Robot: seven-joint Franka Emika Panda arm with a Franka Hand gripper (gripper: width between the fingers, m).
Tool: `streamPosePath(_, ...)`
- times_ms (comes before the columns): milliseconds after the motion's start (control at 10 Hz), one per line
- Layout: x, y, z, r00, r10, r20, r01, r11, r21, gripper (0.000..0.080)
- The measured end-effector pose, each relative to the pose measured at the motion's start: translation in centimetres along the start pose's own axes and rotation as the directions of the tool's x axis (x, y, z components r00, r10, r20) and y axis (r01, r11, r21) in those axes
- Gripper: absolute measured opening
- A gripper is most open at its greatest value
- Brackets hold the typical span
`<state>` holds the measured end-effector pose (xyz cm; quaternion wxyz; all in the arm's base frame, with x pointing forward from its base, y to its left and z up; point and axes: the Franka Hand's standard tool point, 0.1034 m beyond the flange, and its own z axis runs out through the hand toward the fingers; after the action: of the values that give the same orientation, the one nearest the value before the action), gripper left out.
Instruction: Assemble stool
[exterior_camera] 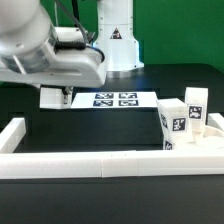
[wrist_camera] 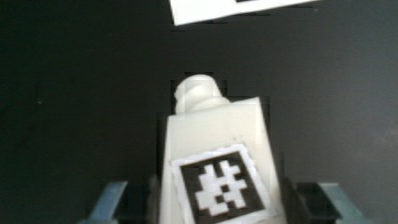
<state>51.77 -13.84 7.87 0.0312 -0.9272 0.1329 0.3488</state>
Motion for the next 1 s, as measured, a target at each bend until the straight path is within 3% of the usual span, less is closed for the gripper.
streamPosePath(200,-1.1,-4.5,-3.7,0.989,0.009,-0.146,-0.009,1.000,0.006,0.0324)
streamPosePath(300,-1.4,-5.4,-5.4,0.981,0.010,-0.196,-0.008,1.000,0.010,0.0324)
streamPosePath(400,-0.9,-5.3,-6.3,0.965,0.003,-0.263,0.000,1.000,0.011,0.0324)
streamPosePath(500,-0.3,-4.8,-6.1,0.946,0.003,-0.323,0.002,1.000,0.014,0.0324)
streamPosePath(800,0.4,-5.7,-7.0,0.843,-0.007,-0.537,0.016,1.000,0.012,0.0324)
streamPosePath(900,0.1,-7.6,-7.7,0.805,0.027,-0.592,-0.011,0.999,0.030,0.0324)
streamPosePath(1000,-0.4,-10.5,-9.0,0.755,0.045,-0.654,-0.014,0.998,0.053,0.0324)
